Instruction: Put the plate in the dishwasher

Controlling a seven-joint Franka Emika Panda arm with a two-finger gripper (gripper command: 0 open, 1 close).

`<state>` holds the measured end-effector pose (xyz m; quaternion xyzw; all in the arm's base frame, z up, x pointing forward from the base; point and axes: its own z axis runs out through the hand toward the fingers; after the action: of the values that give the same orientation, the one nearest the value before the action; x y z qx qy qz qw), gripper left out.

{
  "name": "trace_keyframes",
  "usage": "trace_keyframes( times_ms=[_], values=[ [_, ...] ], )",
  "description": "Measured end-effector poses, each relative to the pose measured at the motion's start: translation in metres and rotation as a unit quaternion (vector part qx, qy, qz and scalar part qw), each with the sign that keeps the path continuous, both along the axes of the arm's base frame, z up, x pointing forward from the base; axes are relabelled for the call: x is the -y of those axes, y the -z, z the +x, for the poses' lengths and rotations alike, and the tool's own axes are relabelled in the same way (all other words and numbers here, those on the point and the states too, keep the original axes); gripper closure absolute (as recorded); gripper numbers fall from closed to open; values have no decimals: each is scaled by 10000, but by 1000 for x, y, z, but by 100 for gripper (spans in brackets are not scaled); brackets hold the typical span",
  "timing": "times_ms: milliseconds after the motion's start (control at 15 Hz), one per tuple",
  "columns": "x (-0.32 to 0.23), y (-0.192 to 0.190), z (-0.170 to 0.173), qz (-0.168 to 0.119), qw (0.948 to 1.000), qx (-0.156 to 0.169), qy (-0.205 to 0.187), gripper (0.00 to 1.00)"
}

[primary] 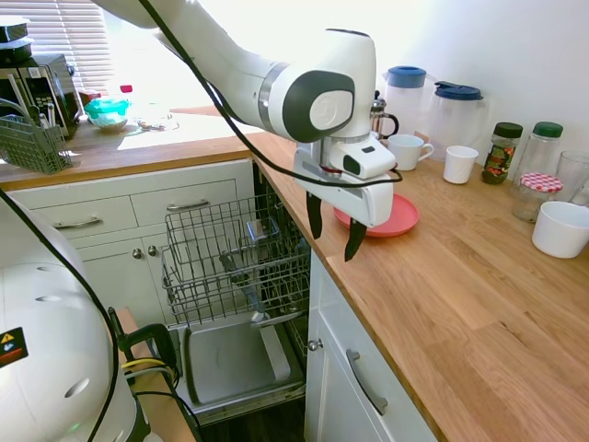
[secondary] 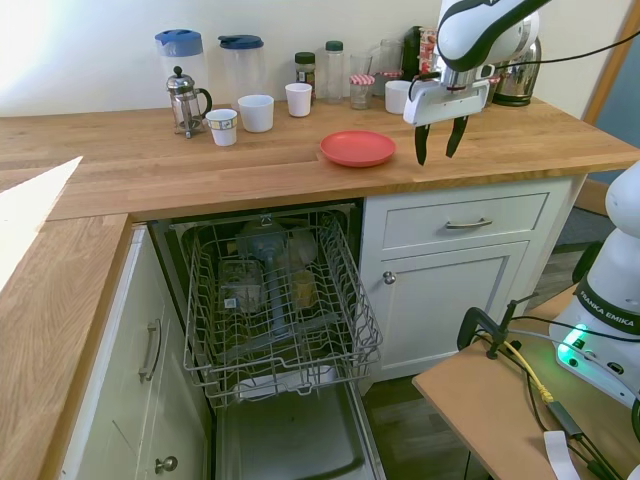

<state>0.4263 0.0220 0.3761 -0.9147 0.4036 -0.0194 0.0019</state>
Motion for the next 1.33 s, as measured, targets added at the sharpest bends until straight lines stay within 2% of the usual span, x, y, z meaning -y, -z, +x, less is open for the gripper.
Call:
trace_keyframes(
  times_ms=[200,333,467,667,800,933,1067,1133,1333],
  values=[
    [2,-5,5,11,10000,82,30,0],
    [6,-25,25,113,9995,286,96,0],
    [9,-27,52,342,9989,308,131,0],
    [30,2,90,779,9965,157,273,0],
    [57,21,105,1307,9905,236,346,0],
    [72,35,113,1812,9822,383,313,0],
    [72,46,122,2112,9759,466,284,0],
    [68,47,126,2217,9734,509,275,100],
    [53,48,132,2381,9694,540,270,100]
  ],
)
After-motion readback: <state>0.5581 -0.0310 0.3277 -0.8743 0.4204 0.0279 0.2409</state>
